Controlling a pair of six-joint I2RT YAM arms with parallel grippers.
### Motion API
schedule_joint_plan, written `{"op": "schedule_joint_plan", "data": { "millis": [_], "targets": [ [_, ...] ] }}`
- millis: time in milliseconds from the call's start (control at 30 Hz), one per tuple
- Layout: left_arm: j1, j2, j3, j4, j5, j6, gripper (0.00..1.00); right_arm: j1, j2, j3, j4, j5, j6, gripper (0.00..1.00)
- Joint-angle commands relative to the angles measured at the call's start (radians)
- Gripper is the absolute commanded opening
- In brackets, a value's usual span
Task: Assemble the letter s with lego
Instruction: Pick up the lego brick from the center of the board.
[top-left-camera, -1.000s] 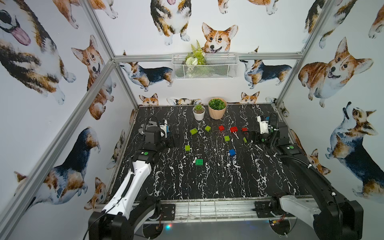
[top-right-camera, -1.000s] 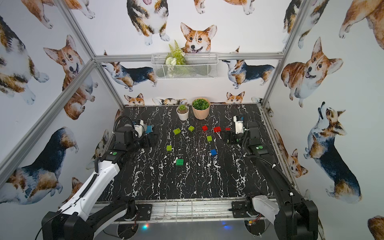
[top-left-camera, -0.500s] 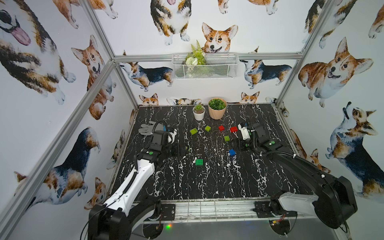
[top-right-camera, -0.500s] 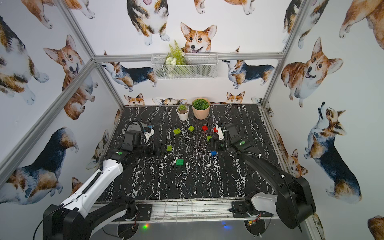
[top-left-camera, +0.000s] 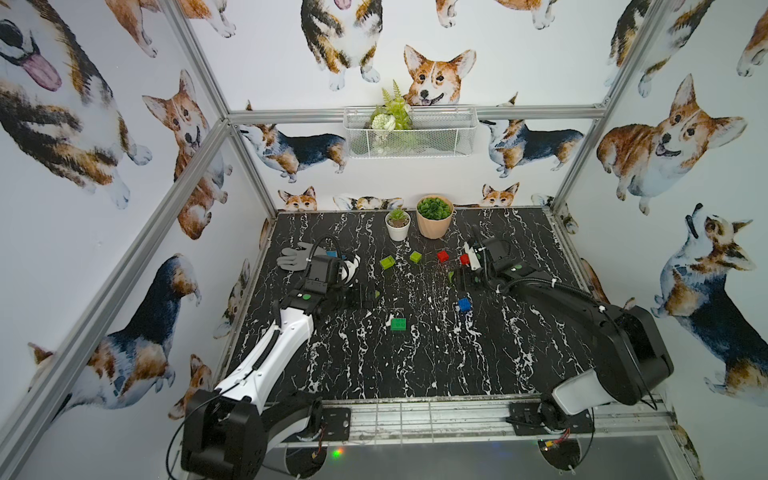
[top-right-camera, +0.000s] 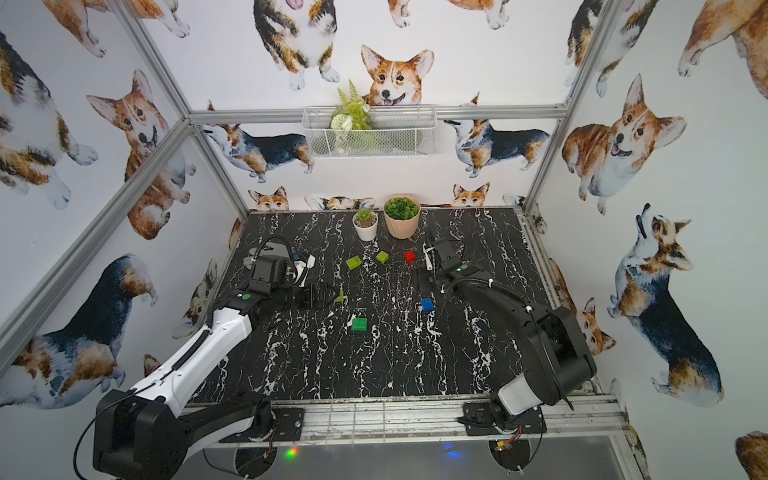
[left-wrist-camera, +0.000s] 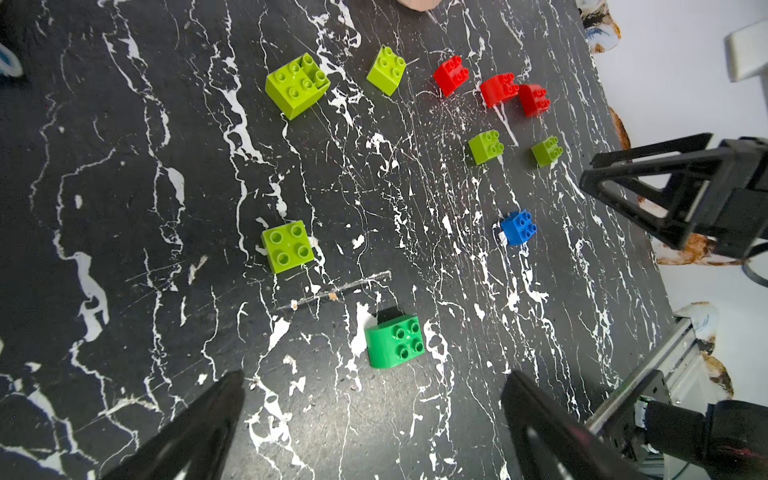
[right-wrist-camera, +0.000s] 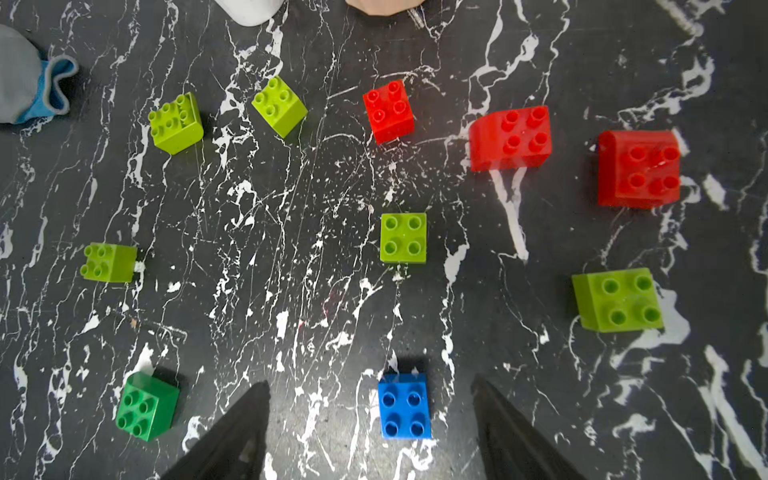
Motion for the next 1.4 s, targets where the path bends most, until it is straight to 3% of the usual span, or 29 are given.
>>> {"op": "schedule_joint_plan", "data": {
  "millis": [0, 300, 533, 700, 867, 1033, 1367],
  "targets": [
    [0.000, 0.014, 0.056, -0.025, 0.000, 0.033, 1.00, 0.004, 0.036, 0.020, 0.021, -0.021, 0.007, 0.77],
    [0.004, 0.003, 0.087, -0.100, -0.033, 0.074, 1.00, 0.141, 0.025, -0.004, 0.051, -0.117, -0.242, 0.77],
    [0.037, -0.020, 0.081, -0.120, -0.027, 0.072, 1.00, 0.291, 0.044, -0.043, 0.189, -0.212, -0.472, 0.76],
    [0.068, -0.026, 0.068, -0.112, 0.013, 0.060, 1.00, 0.327, 0.097, -0.054, 0.290, -0.311, -0.652, 0.75],
    [0.093, -0.036, 0.057, -0.111, 0.015, 0.054, 1.00, 0.342, 0.189, 0.015, 0.245, -0.344, -0.780, 0.74],
    [0.104, -0.043, 0.046, -0.110, 0.012, 0.054, 1.00, 0.348, 0.244, 0.050, 0.219, -0.385, -0.839, 0.72],
    [0.110, -0.032, 0.041, -0.108, 0.008, 0.065, 1.00, 0.384, 0.358, 0.134, 0.125, -0.325, -0.943, 0.65]
  ]
}}
